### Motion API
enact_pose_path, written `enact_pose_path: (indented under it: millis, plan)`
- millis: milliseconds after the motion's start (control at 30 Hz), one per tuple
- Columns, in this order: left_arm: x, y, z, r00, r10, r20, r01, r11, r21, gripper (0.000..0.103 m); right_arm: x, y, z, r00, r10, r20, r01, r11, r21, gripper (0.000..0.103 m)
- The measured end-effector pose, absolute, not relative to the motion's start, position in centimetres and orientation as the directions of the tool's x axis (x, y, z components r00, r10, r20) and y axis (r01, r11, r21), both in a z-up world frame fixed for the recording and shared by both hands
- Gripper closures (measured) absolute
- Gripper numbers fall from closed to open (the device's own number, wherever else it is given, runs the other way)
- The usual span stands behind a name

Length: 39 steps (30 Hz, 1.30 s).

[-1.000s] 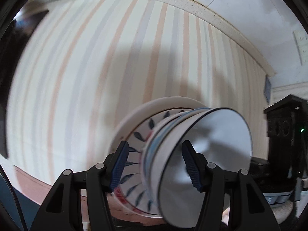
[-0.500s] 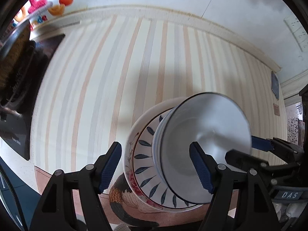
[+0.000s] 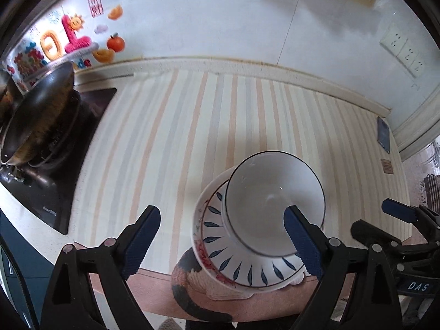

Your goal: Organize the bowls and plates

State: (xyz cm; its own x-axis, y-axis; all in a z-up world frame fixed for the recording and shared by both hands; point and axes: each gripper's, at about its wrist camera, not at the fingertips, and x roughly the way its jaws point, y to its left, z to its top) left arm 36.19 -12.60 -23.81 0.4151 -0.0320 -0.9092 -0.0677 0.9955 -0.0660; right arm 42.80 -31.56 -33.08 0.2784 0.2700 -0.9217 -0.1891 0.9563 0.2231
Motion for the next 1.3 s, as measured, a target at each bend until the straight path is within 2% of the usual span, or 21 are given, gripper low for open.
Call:
enact_pose_path:
  millis: [633, 1067, 1300]
  plan:
    - [24.3, -9.2, -13.4, 0.612, -0.066, -0.788, 0.058, 0.998, -0.039, 0.011, 27.9, -28.5, -20.5, 0.566, 0.145, -0.811, -0.016, 0.986, 0.166, 0.007]
    - [14.2, -9.5, -9.1, 0.720, -0.010, -0.693, -0.009, 1.000, -0.024, 0.011, 16.6, -27.4, -13.7, 0.678, 0.134, -0.723, -0.034, 0.988, 0.151, 0.007]
    - [8.8, -10.1, -7.4, 0.735, 0.031, -0.677, -0.057, 0.998, -0.017, 0.011, 10.8, -28.4, -11.9, 0.709, 0.146, -0.690, -0.052, 0.987, 0.155, 0.007]
